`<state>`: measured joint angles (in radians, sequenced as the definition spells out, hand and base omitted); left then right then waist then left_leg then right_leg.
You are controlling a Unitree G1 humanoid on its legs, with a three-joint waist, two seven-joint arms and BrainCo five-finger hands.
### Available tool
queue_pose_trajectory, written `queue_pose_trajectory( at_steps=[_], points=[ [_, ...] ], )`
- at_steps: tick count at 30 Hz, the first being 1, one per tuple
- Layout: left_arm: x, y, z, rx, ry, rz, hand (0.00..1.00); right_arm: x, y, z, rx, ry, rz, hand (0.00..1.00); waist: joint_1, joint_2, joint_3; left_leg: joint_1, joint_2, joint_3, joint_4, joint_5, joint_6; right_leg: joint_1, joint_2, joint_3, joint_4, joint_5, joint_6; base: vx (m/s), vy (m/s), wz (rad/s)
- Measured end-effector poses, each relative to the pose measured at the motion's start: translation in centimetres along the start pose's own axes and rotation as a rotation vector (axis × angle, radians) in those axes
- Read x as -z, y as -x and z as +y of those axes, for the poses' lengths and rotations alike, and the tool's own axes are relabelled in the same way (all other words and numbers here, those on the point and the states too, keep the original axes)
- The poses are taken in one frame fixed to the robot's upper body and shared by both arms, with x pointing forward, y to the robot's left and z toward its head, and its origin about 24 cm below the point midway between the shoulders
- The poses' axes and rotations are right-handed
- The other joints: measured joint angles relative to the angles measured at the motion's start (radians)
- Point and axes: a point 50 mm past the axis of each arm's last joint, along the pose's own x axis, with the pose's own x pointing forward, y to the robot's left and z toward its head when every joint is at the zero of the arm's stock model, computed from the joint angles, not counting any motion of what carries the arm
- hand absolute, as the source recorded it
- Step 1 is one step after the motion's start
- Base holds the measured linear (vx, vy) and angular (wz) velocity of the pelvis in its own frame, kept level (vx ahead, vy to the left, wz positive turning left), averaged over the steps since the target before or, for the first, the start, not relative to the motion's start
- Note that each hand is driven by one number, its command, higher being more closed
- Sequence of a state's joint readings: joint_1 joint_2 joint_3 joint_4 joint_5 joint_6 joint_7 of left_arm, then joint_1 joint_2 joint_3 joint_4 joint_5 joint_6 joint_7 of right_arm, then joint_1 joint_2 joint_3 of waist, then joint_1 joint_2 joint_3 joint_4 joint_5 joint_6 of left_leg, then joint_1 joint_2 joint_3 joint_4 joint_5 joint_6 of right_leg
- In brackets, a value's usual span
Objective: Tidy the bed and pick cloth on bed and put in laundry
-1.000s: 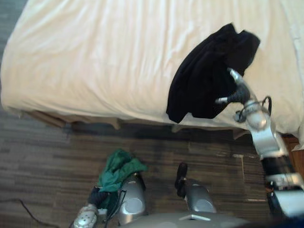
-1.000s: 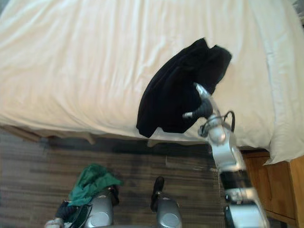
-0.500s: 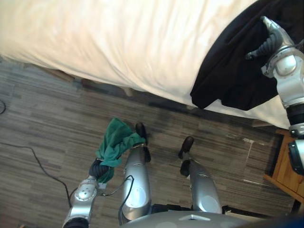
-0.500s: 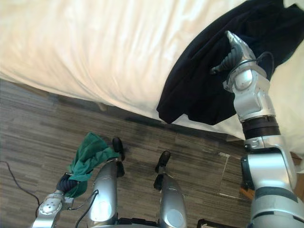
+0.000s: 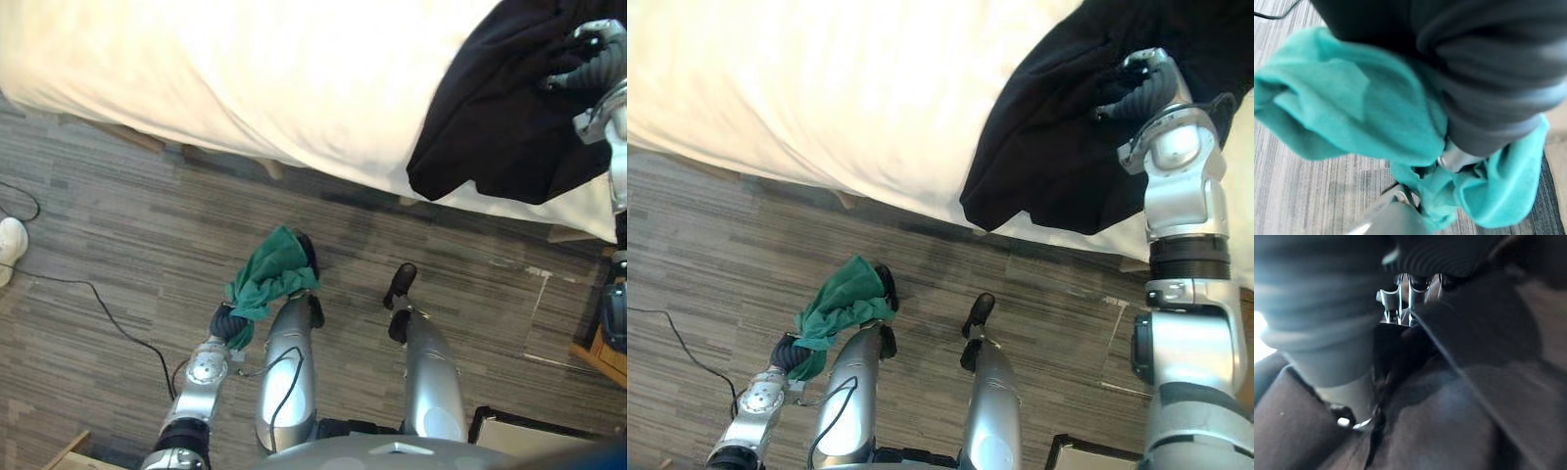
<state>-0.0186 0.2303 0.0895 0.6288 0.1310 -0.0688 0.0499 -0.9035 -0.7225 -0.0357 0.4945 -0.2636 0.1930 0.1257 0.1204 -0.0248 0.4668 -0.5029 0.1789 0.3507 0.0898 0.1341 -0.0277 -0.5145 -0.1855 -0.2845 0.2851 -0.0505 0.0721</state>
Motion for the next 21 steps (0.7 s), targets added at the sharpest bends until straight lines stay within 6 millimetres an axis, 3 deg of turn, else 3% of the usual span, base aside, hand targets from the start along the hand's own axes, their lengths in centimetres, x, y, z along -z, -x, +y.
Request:
queue_pose_trajectory(
  at_steps=[5,7,8,10,12,14,16,20,21],
  points=[
    [-1.4,-1.0,-0.8,0.007,0.024,0.018,1.00,3.4,2.3,6.8,-0.138,-0.208,0.010,1.00,-0.023,-0.039,-0.031,0.101,0.016,0.028,-0.003,-0.014,-0.016,0.099,0.021,0.023,-0.039,0.000,0.000,0.09,-0.028,-0.19],
    [-1.3,-1.2,-1.1,0.006,0.007,0.051,1.00,5.6,4.9,11.3,-0.228,-0.338,0.054,1.00,-0.051,-0.057,-0.043,0.168,0.022,0.028,-0.008,-0.026,-0.029,0.174,0.034,0.027,-0.072,0.001,-0.001,0.09,-0.020,-0.12],
    [-1.2,-1.2,-1.2,0.006,0.000,0.063,1.00,6.2,5.6,12.4,-0.246,-0.373,0.072,1.00,-0.055,-0.061,-0.046,0.187,0.023,0.029,-0.014,-0.028,-0.033,0.192,0.037,0.027,-0.079,0.001,-0.001,0.10,-0.007,-0.09],
    [-1.0,-1.1,-1.6,0.012,-0.017,0.098,1.00,9.0,9.0,15.8,-0.297,-0.495,0.196,1.00,-0.076,-0.074,-0.055,0.247,0.025,0.033,-0.026,-0.034,-0.041,0.255,0.045,0.031,-0.103,0.001,-0.001,0.09,-0.002,-0.10],
    [-0.3,-1.0,-2.4,0.034,-0.032,0.145,1.00,12.6,13.4,19.3,-0.339,-0.603,0.403,1.00,-0.075,-0.078,-0.080,0.305,0.023,0.055,-0.050,-0.035,-0.042,0.294,0.049,0.041,-0.117,0.001,-0.001,0.06,0.006,-0.21],
    [1.5,-0.4,-3.5,0.041,-0.032,0.234,1.00,16.6,21.0,23.2,-0.393,-0.685,0.683,1.00,-0.091,-0.063,-0.130,0.367,0.013,0.082,-0.083,-0.036,-0.045,0.338,0.049,0.059,-0.138,0.003,0.003,0.09,0.022,-0.28],
    [3.8,0.7,-4.2,0.053,-0.014,0.325,1.00,18.5,26.9,24.7,-0.427,-0.694,0.841,1.00,-0.133,-0.040,-0.169,0.439,0.000,0.102,-0.120,-0.036,-0.045,0.391,0.046,0.069,-0.157,0.004,0.007,0.06,0.035,-0.26],
    [8.0,3.4,-5.7,0.091,0.000,0.487,1.00,21.0,34.5,24.0,-0.393,-0.671,1.027,1.00,-0.179,-0.003,-0.260,0.555,-0.019,0.152,-0.184,-0.039,-0.049,0.464,0.046,0.107,-0.198,0.011,0.029,0.05,0.038,-0.34],
    [8.6,3.8,-5.7,0.094,0.003,0.505,1.00,21.3,35.5,23.9,-0.402,-0.652,1.049,1.00,-0.180,0.000,-0.268,0.572,-0.021,0.162,-0.187,-0.041,-0.053,0.474,0.046,0.112,-0.202,0.008,0.033,0.01,0.023,-0.31]
  ],
)
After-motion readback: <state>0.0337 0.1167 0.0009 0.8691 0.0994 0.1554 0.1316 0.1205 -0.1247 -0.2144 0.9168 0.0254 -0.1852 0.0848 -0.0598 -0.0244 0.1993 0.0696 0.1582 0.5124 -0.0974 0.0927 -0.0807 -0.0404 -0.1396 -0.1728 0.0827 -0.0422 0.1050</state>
